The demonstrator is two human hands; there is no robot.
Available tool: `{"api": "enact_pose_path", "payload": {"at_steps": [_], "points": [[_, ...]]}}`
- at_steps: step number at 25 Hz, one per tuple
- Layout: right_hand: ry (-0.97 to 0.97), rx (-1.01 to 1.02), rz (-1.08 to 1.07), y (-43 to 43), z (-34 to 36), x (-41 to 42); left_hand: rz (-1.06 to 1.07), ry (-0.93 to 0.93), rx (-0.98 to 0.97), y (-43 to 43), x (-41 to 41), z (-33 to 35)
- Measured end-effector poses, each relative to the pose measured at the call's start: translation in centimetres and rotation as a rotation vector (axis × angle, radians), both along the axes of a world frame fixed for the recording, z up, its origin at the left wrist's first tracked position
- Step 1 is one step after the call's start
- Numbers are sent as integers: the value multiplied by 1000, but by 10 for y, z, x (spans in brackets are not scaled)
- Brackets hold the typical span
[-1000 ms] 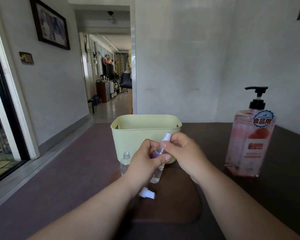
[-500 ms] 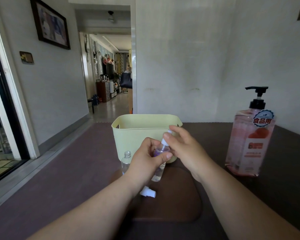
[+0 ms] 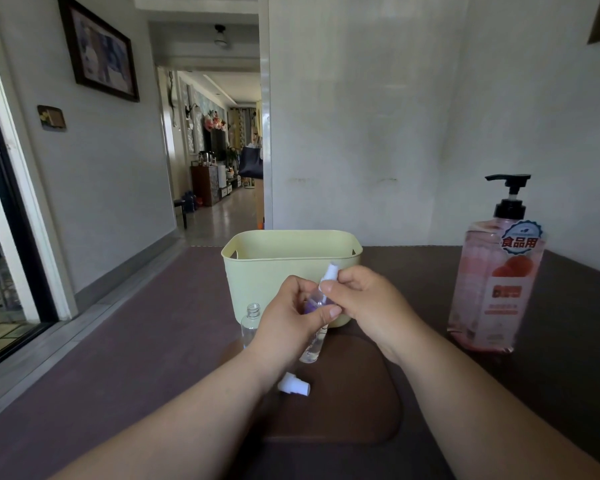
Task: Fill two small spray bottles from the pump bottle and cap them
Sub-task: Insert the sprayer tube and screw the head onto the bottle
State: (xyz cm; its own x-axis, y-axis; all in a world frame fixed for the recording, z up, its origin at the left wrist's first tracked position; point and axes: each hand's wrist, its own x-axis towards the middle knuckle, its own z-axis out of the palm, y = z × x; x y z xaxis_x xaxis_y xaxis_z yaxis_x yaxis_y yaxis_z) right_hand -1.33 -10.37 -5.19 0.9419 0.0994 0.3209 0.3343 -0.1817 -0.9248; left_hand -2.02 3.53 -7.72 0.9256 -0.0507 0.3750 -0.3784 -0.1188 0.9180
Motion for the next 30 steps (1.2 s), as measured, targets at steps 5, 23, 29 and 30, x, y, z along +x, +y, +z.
{"api": "enact_pose_path", "payload": {"at_steps": [5,23,29,30], "points": [[58,94,85,-3,2,-2,-18,5,-21,-2,-2,1],[34,100,113,-8,0,-2,-9,-19,1,-8,-3,1],[65,165,207,-9,3,-4,-5,-17,-15,-9,-3,1],[79,152,221,-10,4,-5,-6,-14,-11,-8,-3,1]]}}
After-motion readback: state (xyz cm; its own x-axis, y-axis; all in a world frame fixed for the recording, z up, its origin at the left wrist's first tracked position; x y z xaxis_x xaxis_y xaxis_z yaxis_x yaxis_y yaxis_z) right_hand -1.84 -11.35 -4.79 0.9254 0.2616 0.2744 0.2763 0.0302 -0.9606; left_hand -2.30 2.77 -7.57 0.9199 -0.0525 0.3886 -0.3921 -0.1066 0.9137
